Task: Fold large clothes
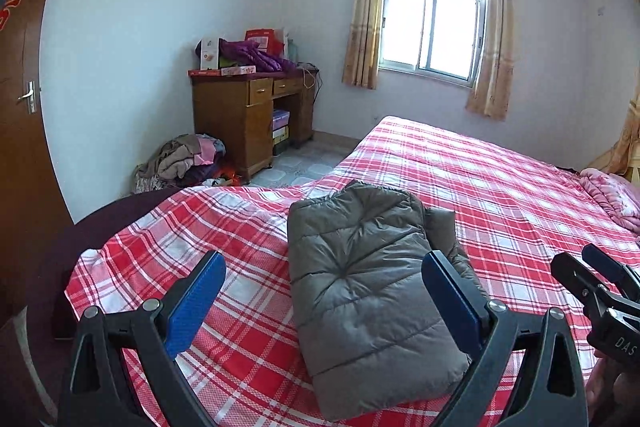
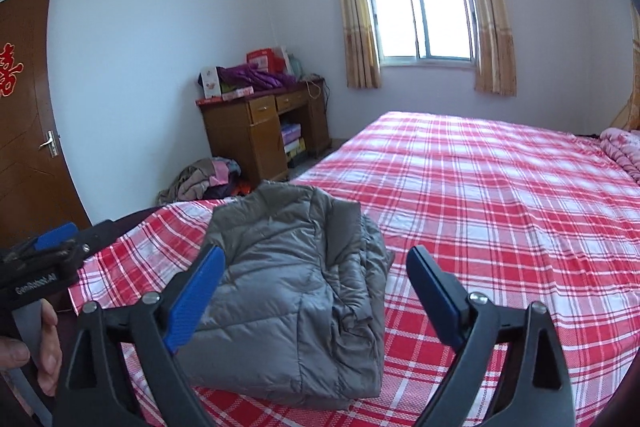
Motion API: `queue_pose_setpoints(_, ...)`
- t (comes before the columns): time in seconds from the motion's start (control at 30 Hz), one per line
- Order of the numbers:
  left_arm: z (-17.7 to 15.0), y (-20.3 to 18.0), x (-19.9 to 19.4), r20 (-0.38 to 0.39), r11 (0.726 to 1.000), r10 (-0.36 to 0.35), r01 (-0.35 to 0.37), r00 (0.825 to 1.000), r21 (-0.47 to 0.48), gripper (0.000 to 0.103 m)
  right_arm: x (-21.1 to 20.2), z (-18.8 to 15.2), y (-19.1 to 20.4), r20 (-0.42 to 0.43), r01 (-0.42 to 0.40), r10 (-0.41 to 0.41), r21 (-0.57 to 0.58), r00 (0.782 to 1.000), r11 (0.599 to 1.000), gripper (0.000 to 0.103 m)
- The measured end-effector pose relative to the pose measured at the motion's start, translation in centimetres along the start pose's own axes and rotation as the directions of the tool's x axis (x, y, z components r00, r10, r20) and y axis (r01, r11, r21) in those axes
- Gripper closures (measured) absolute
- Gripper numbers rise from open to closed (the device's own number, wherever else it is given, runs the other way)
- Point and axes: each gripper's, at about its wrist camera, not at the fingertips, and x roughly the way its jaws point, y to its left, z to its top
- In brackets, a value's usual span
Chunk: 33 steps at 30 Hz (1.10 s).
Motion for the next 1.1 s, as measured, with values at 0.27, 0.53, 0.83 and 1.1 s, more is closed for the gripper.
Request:
queue_pose_setpoints(0.27,0.0,-0.2,-0.4,0.010,1.000,-0.002,0.002,1.000,0.007,0.004,-0.7,0.0,0.6,0.019,-0.003,0.003,-0.013,1.000,1.000,0.008)
queue_pose_setpoints(0.53,-0.2,-0.5,-0.2,0.002,1.000,-0.002,0.002,1.000,0.018,0.004,-1.2,0.0,0.3,0.025,-0.005,0.005,-0.002,1.000,1.000,0.007)
queue_pose_setpoints(0.83,-0.2,-0.2,-0.2,0.006,1.000,0.005,-0.005,1.000,0.013,0.004,-1.4,-0.3,0.4,0.021,-0.014,0.014,-0.005,1.000,1.000,0.007)
queue_pose_setpoints(1.1,-0.3,-0.2,-0.2,0.005,1.000,0.004,-0.004,1.000,0.013,0.004,-1.3,-0.3,0.4,0.019,-0.015,0.015,-0.002,1.000,1.000,0.007)
